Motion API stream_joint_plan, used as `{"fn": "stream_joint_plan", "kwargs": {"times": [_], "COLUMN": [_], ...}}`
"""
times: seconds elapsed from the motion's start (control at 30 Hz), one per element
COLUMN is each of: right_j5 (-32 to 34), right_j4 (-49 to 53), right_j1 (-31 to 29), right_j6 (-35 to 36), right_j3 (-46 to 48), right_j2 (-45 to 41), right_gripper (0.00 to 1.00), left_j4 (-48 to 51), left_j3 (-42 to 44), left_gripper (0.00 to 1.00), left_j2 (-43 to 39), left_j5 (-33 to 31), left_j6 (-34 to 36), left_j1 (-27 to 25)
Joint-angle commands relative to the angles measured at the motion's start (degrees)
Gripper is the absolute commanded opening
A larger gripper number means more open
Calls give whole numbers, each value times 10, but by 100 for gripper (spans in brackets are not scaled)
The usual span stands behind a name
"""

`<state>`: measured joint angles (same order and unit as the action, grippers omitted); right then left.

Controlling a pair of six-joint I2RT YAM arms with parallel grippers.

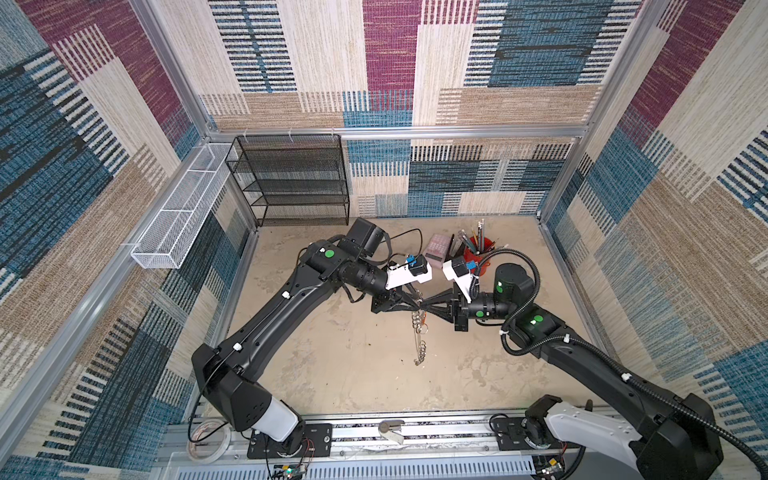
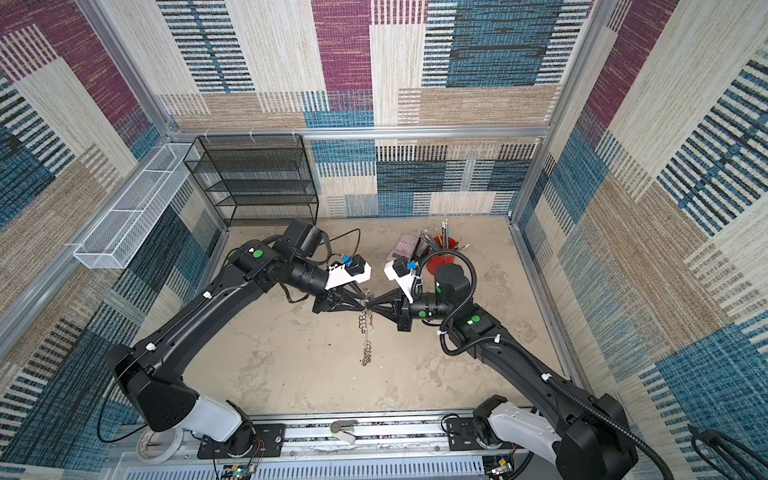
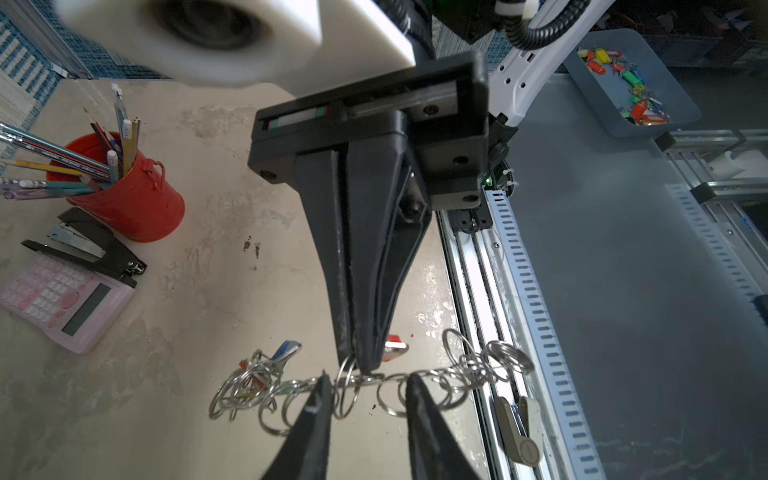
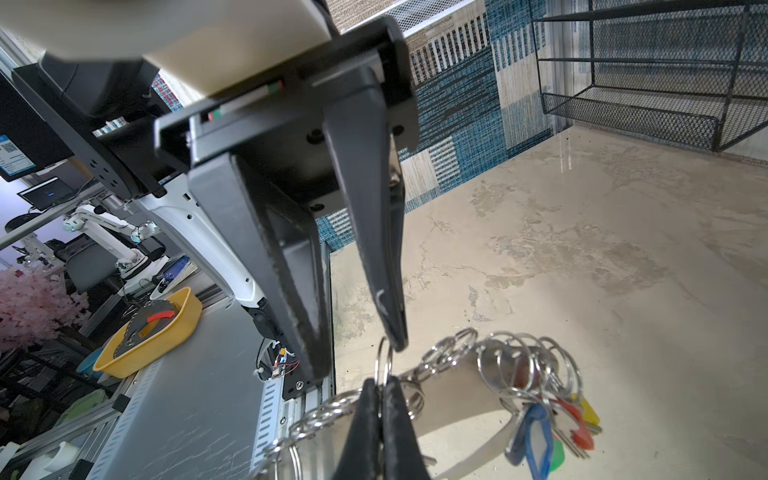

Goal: Put the keys on the keyring

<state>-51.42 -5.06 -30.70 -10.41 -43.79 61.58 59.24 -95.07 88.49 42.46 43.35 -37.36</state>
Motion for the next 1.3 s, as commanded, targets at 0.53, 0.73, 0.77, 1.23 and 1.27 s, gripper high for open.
{"fn": "stream_joint_plan", "kwargs": {"times": [0.53,0.73,0.77,1.23,1.27], "right_j5": [-4,-1,3,9,7], "right_j4": [-22,-22,-22,-23,-25], "right_j1": [-2,-2,-2,6,9], "right_j6": [5,4,3,-18,-21], "right_j3": [1,1,1,5,6], "right_j2": [3,3,1,-12,-13], "right_gripper": [0,0,0,39,42], "left_j4": [0,-12,-19,-96,-100], "left_j3": [-3,4,10,87,91], "left_gripper": [4,0,0,0,0], "left_j2": [8,6,3,-53,-56], "left_j5": [-37,-40,-40,-40,-39], "left_j6": [1,-11,-16,-56,-57], "left_j1": [-11,-12,-12,-11,-10]}}
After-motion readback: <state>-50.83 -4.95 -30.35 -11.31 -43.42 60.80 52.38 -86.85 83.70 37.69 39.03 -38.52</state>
